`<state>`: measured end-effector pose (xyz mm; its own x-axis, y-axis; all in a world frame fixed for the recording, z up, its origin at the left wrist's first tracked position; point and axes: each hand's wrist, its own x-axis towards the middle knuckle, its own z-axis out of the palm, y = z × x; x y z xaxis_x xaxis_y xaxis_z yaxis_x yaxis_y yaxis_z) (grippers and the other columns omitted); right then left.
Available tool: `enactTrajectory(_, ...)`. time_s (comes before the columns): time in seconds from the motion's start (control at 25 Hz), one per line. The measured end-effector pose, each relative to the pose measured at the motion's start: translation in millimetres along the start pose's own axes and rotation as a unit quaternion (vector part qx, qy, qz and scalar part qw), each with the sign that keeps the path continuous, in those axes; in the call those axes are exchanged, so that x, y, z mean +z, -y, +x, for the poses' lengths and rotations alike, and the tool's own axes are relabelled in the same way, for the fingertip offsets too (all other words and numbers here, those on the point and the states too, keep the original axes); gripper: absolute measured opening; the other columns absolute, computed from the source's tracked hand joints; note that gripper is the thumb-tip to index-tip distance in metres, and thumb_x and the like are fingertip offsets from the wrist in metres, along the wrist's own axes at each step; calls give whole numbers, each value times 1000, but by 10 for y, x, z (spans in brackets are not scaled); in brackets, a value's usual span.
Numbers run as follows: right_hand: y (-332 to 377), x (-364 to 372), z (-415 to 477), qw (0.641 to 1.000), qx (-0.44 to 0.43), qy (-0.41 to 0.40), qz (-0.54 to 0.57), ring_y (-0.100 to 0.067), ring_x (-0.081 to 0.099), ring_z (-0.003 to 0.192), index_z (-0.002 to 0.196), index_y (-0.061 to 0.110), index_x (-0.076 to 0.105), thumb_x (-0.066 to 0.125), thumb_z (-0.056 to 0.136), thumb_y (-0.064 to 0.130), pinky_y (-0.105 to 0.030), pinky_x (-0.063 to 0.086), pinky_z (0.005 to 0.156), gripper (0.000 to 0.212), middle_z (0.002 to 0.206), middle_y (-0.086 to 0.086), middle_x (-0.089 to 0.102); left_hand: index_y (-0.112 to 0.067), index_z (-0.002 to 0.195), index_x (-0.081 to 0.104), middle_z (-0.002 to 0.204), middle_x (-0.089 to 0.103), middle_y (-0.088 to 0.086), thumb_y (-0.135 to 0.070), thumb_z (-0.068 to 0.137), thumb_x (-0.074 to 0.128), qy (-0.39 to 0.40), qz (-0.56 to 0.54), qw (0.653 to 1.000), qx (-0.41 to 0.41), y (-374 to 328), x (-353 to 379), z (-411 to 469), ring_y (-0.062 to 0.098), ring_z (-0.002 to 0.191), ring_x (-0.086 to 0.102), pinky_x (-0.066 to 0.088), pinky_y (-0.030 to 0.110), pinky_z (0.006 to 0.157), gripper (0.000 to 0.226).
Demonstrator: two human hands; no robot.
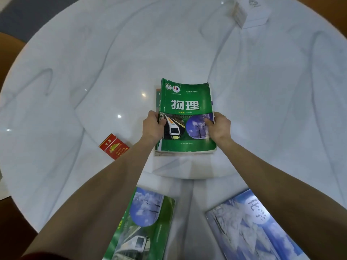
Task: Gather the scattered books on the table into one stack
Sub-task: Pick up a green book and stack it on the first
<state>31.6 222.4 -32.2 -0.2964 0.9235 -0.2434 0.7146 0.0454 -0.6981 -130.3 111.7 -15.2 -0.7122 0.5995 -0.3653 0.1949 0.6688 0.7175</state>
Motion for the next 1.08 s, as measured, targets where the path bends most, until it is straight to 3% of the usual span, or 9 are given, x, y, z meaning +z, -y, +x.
enactTrajectory(0.2, -29, 67, 96, 998, 28, 20, -52, -37, 60, 103, 105, -5, 64, 58, 91, 21, -35, 48, 87, 30, 113, -24, 64, 4, 118, 52, 117, 63, 22, -16, 97, 51, -12, 81, 997, 15, 59, 3, 5, 35, 106, 60, 44, 33, 76, 29)
enactTrajectory(0.36, -28, 80, 134, 996, 40, 27, -71, -36, 60, 101, 103, -6, 63, 60, 91, 23, -35, 49, 87, 31, 117, -22, 60, 3, 112, 59, 116, 61, 21, -23, 96, 52, -37, 170, 984, 36, 97, 37, -17, 35, 104, 59, 47, 39, 82, 31)
enactTrajectory(0.56, -4, 81, 151, 995, 42, 38, -80, -35, 59, 105, 102, -5, 63, 61, 90, 23, -35, 48, 89, 30, 117, -22, 61, 4, 111, 60, 120, 50, 21, -24, 99, 47, -37, 206, 978, 27, 126, 50, -63, 36, 104, 57, 48, 40, 85, 33)
enactTrajectory(0.76, 34, 81, 159, 992, 48, 44, -107, -34, 60, 104, 93, 2, 61, 60, 91, 24, -33, 46, 78, 22, 116, -23, 61, 5, 113, 58, 123, 50, 22, -23, 100, 45, -18, 212, 977, 6, 101, 63, -85, 35, 107, 56, 47, 39, 88, 34)
enactTrajectory(0.92, 53, 89, 163, 991, 65, 50, -106, -30, 60, 93, 101, -5, 63, 60, 91, 24, -26, 38, 70, 31, 115, -23, 62, 4, 113, 58, 123, 50, 21, -24, 99, 45, -13, 222, 975, 1, 111, 79, -83, 35, 108, 56, 48, 40, 89, 33)
enactTrajectory(1.0, 79, 75, 156, 990, 60, 54, -117, -27, 55, 85, 92, -2, 61, 59, 92, 25, -26, 37, 68, 27, 113, -23, 62, 3, 115, 58, 123, 50, 20, -24, 99, 45, -5, 225, 974, -3, 102, 71, -80, 35, 109, 56, 48, 41, 90, 34)
enactTrajectory(1.08, 93, 56, 147, 988, 62, 58, -131, -23, 49, 80, 71, 4, 51, 59, 92, 26, -24, 37, 57, 32, 100, -21, 61, 1, 117, 57, 123, 50, 20, -26, 99, 43, 8, 240, 971, -1, 97, 43, -89, 35, 110, 55, 48, 42, 90, 35)
